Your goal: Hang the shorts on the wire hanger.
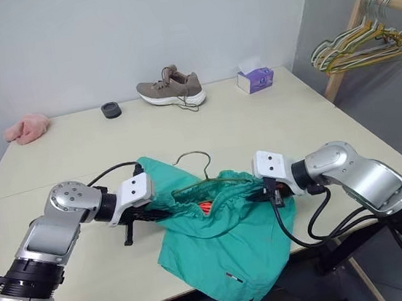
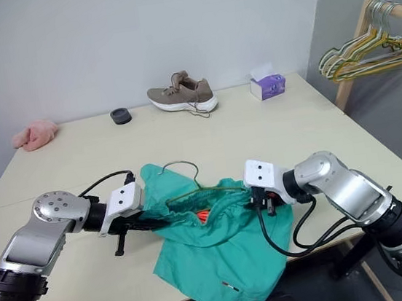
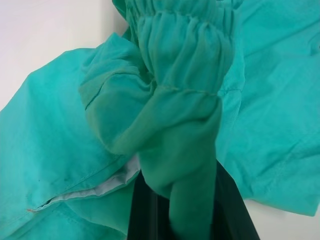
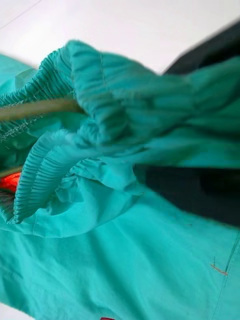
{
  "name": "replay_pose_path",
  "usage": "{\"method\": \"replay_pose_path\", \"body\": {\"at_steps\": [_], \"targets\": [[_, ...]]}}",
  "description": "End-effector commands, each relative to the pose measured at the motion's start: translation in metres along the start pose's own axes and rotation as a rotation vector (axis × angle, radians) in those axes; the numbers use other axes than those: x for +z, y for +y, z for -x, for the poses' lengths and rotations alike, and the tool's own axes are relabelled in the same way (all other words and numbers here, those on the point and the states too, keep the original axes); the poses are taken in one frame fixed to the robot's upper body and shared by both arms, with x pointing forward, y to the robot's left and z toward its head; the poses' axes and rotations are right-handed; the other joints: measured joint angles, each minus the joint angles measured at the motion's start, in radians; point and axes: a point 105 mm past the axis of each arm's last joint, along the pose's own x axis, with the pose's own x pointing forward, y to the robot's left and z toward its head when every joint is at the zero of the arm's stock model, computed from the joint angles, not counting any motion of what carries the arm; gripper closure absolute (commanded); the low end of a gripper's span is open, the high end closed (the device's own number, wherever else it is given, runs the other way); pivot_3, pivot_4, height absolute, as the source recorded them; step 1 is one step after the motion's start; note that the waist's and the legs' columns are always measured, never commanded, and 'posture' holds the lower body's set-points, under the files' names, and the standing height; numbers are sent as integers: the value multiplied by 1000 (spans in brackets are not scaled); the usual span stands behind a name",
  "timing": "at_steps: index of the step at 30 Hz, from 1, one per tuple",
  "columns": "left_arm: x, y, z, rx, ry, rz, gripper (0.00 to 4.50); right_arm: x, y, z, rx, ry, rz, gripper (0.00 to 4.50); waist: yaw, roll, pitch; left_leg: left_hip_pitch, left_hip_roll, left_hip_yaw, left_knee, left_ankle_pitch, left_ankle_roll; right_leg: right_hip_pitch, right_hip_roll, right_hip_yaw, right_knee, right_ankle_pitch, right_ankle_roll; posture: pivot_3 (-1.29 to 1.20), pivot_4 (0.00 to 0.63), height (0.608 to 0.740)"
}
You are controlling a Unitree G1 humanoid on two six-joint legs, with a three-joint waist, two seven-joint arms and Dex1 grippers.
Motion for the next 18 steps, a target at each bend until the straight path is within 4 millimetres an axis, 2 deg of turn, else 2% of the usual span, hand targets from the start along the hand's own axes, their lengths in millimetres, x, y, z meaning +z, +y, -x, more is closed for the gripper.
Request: {"method": "replay_pose_path", "body": {"at_steps": [1,5,10,15,18], "targets": [[9,1,1,2,-22,-35,4500,11,-3,2,-1,-26,58,4469,0,0,0,0,0,0,0,0,0,0,0,0,0,0,0,-215,0,740],[18,8,-1,50,-104,2,4500,13,-4,3,-11,-46,42,4469,0,0,0,0,0,0,0,0,0,0,0,0,0,0,0,-218,0,740],[23,16,4,97,-148,36,3191,11,-3,6,-16,-63,-16,4500,0,0,0,0,0,-1,1,0,0,1,0,0,0,0,0,-221,0,740],[18,36,22,235,-202,90,1621,2,0,13,-27,-61,-87,4500,0,-1,0,0,0,-1,1,0,0,0,0,-1,0,0,0,-224,0,740],[13,44,37,297,-225,137,1621,-4,1,17,-47,-63,-140,4500,-1,0,0,0,0,-1,1,0,0,0,0,0,0,0,0,-230,0,740]]}}
